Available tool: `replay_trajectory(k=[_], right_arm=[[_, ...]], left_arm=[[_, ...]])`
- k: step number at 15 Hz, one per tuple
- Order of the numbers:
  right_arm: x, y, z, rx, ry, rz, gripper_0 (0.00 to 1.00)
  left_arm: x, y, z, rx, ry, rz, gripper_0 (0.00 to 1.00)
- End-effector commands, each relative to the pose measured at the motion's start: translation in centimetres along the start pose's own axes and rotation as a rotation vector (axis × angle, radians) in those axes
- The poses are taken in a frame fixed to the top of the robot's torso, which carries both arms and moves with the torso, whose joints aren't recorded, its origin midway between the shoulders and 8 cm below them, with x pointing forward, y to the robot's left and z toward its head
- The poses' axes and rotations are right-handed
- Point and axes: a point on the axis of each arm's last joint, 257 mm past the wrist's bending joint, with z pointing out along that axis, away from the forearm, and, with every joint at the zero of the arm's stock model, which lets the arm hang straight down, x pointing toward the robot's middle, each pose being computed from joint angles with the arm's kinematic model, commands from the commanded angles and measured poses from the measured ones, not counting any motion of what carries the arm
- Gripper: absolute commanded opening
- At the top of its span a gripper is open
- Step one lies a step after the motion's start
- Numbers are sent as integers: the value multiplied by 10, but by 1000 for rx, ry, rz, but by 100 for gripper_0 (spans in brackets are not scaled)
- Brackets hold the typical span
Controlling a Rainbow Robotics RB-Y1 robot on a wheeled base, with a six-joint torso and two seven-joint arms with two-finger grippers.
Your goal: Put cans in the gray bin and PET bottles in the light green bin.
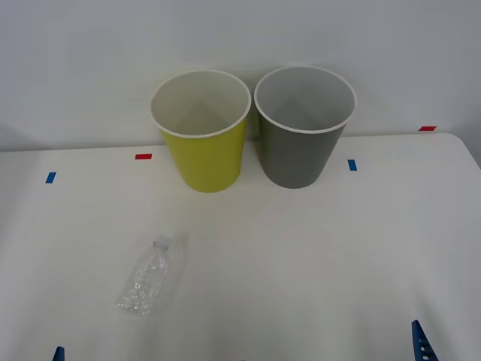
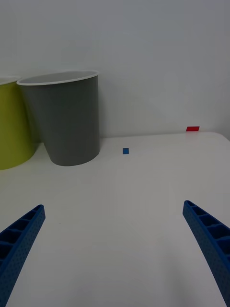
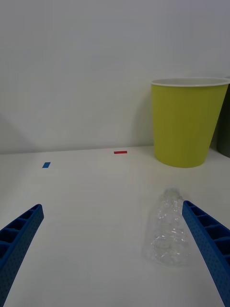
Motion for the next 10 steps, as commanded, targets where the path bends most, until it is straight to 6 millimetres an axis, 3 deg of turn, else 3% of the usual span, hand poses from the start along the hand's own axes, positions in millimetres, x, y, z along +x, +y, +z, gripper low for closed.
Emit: replay_trajectory(k=[1,10], right_arm=[[0,0,0,0,0,0,100],[0,0,0,0,0,0,100]], left_arm=[[0,0,0,0,0,0,100],[0,0,0,0,0,0,100]])
